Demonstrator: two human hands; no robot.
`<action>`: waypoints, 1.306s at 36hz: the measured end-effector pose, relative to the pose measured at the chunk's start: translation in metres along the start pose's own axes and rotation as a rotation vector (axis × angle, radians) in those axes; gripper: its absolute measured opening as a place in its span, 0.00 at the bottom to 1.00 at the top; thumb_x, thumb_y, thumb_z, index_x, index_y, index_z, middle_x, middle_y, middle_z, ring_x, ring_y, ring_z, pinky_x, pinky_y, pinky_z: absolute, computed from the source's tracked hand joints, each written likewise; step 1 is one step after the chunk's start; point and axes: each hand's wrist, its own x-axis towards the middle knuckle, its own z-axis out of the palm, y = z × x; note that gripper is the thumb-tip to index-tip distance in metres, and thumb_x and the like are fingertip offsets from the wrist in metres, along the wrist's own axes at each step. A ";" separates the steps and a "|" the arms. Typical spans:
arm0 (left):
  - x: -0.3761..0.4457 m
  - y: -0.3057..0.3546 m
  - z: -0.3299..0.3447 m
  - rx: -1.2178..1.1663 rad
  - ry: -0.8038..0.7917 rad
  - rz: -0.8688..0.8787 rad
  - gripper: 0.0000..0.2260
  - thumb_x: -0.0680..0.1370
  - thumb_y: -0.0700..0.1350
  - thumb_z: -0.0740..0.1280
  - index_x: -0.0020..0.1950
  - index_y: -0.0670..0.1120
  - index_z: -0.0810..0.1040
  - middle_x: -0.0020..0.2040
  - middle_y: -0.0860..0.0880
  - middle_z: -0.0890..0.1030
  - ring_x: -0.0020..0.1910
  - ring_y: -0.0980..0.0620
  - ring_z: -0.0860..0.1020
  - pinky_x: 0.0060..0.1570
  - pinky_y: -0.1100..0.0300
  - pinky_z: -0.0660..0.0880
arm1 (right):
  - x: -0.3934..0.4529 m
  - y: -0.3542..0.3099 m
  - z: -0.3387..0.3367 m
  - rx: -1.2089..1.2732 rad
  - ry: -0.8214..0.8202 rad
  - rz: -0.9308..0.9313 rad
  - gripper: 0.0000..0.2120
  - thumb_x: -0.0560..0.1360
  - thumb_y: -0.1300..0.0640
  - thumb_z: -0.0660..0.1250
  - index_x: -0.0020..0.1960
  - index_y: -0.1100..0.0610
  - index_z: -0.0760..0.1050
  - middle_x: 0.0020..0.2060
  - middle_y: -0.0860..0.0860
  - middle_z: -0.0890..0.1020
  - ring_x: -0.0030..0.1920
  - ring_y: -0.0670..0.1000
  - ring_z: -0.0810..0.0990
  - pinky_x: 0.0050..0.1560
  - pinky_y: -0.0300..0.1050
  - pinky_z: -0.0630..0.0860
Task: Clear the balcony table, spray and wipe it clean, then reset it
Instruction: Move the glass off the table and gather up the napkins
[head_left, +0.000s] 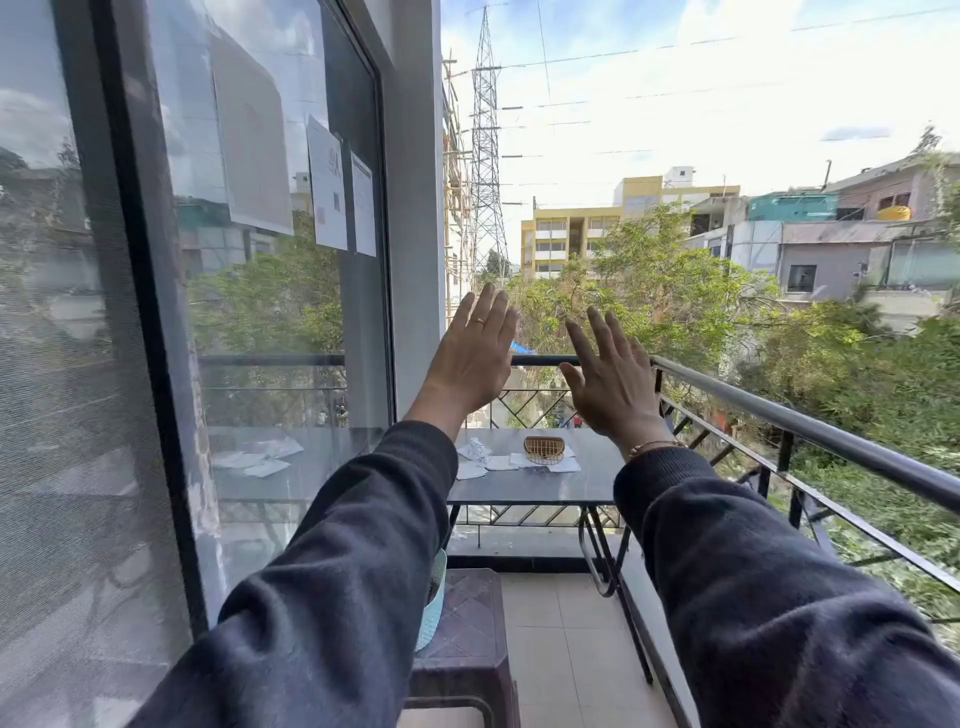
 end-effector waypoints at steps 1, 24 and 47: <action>0.000 -0.001 0.000 0.027 0.009 -0.008 0.26 0.83 0.48 0.50 0.77 0.38 0.49 0.78 0.38 0.50 0.77 0.39 0.46 0.74 0.45 0.41 | 0.001 0.001 0.000 -0.015 0.001 -0.003 0.27 0.81 0.46 0.49 0.76 0.49 0.45 0.77 0.52 0.44 0.77 0.54 0.43 0.74 0.57 0.47; 0.068 0.076 0.059 -0.017 0.025 -0.063 0.28 0.82 0.50 0.51 0.78 0.38 0.49 0.79 0.39 0.48 0.77 0.39 0.46 0.74 0.44 0.43 | 0.041 0.092 0.064 -0.028 0.018 -0.047 0.29 0.80 0.47 0.50 0.76 0.50 0.41 0.76 0.52 0.41 0.76 0.54 0.41 0.74 0.56 0.42; 0.252 0.070 0.323 0.042 0.027 0.022 0.28 0.81 0.50 0.54 0.77 0.39 0.51 0.78 0.39 0.52 0.77 0.40 0.49 0.74 0.44 0.44 | 0.237 0.175 0.291 -0.016 -0.073 -0.069 0.29 0.81 0.46 0.47 0.76 0.49 0.38 0.76 0.52 0.38 0.76 0.53 0.38 0.76 0.59 0.44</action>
